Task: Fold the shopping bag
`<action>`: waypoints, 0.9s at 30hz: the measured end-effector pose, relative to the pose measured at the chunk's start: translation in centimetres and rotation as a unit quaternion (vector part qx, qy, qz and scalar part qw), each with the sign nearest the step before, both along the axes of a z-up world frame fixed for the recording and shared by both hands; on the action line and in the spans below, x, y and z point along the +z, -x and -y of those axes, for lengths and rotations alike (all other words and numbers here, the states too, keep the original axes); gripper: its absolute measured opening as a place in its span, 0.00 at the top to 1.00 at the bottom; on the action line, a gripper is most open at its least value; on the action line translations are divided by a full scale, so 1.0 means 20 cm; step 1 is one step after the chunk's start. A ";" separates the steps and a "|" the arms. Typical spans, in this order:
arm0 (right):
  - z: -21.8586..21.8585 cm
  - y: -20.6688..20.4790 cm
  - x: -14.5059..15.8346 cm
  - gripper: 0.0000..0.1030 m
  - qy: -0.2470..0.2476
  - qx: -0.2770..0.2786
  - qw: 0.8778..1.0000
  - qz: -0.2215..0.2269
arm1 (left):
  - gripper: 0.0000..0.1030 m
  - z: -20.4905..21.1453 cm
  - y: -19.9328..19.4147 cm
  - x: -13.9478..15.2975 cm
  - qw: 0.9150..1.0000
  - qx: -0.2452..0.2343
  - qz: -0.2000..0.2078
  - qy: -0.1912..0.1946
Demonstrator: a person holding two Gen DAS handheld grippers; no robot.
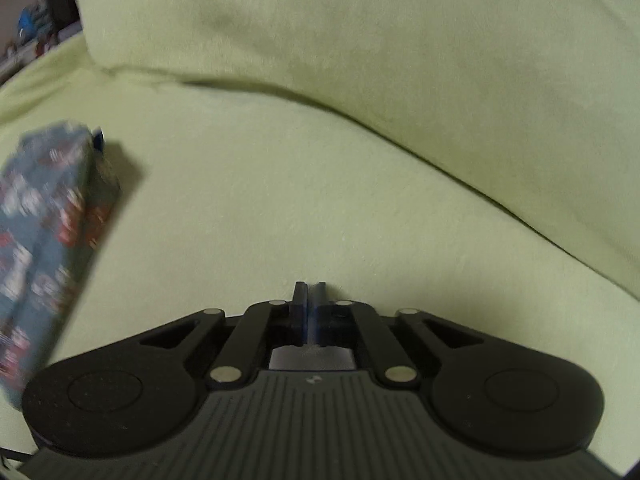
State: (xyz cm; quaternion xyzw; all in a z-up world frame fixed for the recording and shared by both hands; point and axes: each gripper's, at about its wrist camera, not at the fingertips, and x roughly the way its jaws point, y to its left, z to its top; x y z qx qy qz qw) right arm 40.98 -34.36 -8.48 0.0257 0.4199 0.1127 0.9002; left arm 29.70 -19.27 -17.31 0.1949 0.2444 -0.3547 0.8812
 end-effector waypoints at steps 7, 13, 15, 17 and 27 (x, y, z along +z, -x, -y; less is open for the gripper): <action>0.12 0.73 0.15 0.84 0.035 -0.091 0.994 0.044 | 0.88 -0.03 -0.01 0.03 1.000 -0.010 -0.018 0.002; 0.32 1.19 -0.03 0.84 0.060 -0.182 0.981 0.014 | 0.87 0.12 -0.08 0.05 0.998 -0.048 -0.038 -0.021; 0.35 1.13 -0.09 0.84 0.068 -0.170 0.983 0.025 | 0.87 0.22 -0.13 0.06 0.996 -0.062 -0.022 -0.058; 0.42 1.02 -0.10 0.84 0.083 -0.169 0.981 0.036 | 0.87 0.31 -0.20 0.06 0.994 -0.070 -0.006 -0.089; 0.74 1.08 -0.01 0.85 0.089 -0.293 0.952 0.020 | 0.87 0.30 -0.30 0.10 0.990 0.005 0.005 -0.138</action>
